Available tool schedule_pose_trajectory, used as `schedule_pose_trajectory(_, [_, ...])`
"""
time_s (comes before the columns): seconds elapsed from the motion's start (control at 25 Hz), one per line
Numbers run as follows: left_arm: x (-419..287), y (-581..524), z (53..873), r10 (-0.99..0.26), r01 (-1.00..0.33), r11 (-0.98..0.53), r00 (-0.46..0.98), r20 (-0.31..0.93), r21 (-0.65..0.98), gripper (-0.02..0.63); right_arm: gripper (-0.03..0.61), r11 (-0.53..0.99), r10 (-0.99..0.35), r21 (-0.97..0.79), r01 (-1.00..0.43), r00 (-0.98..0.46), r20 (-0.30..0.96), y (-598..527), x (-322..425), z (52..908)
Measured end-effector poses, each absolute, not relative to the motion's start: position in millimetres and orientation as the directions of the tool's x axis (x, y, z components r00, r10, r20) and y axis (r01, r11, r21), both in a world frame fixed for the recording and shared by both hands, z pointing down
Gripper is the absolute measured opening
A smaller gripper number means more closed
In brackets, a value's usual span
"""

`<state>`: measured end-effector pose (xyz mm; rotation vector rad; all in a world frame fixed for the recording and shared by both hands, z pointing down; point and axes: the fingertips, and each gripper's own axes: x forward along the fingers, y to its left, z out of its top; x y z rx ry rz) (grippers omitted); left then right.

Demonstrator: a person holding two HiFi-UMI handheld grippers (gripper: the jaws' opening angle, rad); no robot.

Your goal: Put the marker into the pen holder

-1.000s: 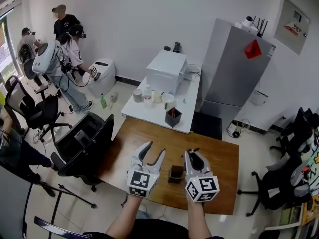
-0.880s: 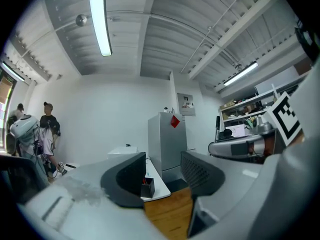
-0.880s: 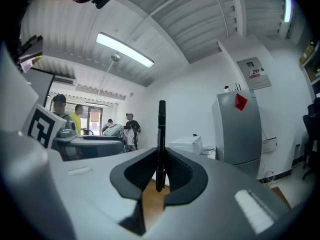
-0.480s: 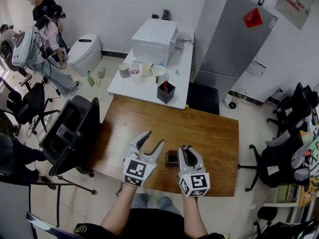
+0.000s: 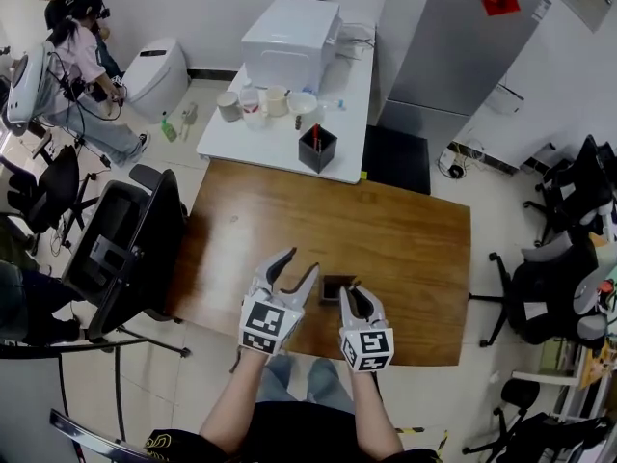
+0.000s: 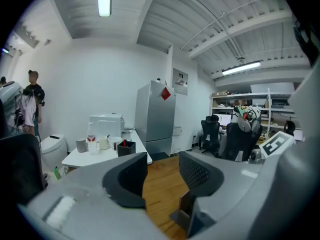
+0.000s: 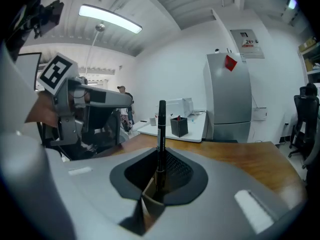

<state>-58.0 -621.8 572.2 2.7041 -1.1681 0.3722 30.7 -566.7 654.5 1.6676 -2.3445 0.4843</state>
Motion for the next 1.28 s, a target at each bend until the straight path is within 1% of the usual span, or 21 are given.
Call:
schedule_pose_trajectory(0.4, [-55,-615,625,-0.652,-0.731,-0.677,0.650,0.389,0.085,0.195,0.048,0.306,-0.824,-0.136,-0.942,-0.333,0.458,-569,21,708])
schedule_pose_trajectory(1.12, [-55,-603,649,-0.645,-0.747,-0.653,0.633,0.428,0.122,0.195,0.048,0.280,-0.855,-0.123,-0.952,-0.305,0.418,-577,26,710])
schedule_pose_trajectory(1.28, [-57,-600,648,-0.649,-0.752,-0.648,0.629,0.428,0.121,0.195,0.048,0.272,-0.841,-0.123,-0.954,-0.298,0.452,-575,33,721])
